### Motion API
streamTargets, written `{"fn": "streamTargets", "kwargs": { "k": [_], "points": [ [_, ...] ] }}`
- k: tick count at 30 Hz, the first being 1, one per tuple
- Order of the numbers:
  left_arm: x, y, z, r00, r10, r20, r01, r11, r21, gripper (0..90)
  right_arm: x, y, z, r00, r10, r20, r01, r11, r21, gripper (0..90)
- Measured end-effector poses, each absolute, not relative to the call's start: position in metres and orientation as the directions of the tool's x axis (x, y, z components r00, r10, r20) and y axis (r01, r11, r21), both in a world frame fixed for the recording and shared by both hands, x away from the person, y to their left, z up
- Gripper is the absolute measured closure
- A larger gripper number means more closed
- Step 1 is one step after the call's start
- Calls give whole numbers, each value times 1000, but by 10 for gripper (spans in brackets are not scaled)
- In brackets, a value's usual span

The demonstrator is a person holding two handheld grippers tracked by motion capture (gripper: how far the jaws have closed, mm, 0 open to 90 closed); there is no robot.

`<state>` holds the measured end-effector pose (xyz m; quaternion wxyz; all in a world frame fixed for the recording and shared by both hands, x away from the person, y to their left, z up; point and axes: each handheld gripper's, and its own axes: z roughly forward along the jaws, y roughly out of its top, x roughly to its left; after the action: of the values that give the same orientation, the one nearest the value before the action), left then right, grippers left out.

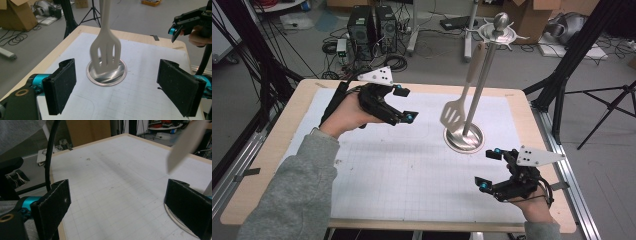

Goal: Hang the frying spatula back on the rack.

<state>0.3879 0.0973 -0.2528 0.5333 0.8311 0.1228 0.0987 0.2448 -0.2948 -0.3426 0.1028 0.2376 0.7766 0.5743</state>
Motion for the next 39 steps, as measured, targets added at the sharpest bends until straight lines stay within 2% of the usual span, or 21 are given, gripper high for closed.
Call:
{"fn": "streamTargets", "kwargs": {
  "k": [18,39],
  "points": [
    [376,148,-270,932,361,32,107,-358,928,160,250,-283,-345,-874,473,108,254,256,933,56],
    [358,187,-288,915,403,32,106,-317,943,155,257,-281,-347,-870,482,103,249,250,936,56]
  ]
}}
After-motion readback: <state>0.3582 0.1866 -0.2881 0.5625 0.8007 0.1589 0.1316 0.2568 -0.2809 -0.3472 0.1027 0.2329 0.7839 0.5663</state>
